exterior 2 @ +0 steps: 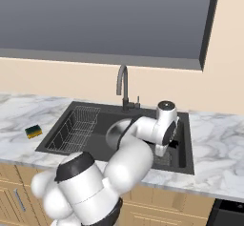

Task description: Pick the pan and sponge and place them into the sink. Then turn on the water.

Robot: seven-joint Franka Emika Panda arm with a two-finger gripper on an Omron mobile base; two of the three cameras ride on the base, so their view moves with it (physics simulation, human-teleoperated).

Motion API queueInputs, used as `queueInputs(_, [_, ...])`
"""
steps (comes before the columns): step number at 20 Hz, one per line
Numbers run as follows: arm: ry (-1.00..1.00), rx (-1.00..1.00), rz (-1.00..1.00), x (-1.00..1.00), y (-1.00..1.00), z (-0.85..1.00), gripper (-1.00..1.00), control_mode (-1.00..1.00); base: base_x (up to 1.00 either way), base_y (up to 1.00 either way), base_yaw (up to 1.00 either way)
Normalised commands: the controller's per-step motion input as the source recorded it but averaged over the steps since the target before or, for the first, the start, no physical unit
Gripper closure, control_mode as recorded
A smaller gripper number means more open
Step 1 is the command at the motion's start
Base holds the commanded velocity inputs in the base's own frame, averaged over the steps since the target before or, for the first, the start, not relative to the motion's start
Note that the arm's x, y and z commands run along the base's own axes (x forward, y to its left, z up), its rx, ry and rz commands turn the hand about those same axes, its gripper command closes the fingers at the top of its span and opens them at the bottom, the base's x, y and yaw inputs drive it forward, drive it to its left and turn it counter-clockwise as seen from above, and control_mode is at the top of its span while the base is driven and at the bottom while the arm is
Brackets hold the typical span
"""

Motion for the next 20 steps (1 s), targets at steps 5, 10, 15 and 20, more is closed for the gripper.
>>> queueInputs(5, [0.0,-0.02,0.13,0.08,0.46,-0.07,1.0,-1.0,0.0,0.0,0.0])
queueInputs(10, [0.01,-0.04,0.09,0.15,0.5,-0.28,1.0,-1.0,0.0,0.0,0.0])
queueInputs(15, [0.0,-0.05,0.06,0.26,0.47,-0.33,1.0,-1.0,0.0,0.0,0.0])
queueInputs(20, [0.0,-0.03,0.03,0.44,0.29,-0.24,1.0,-1.0,0.0,0.0,0.0])
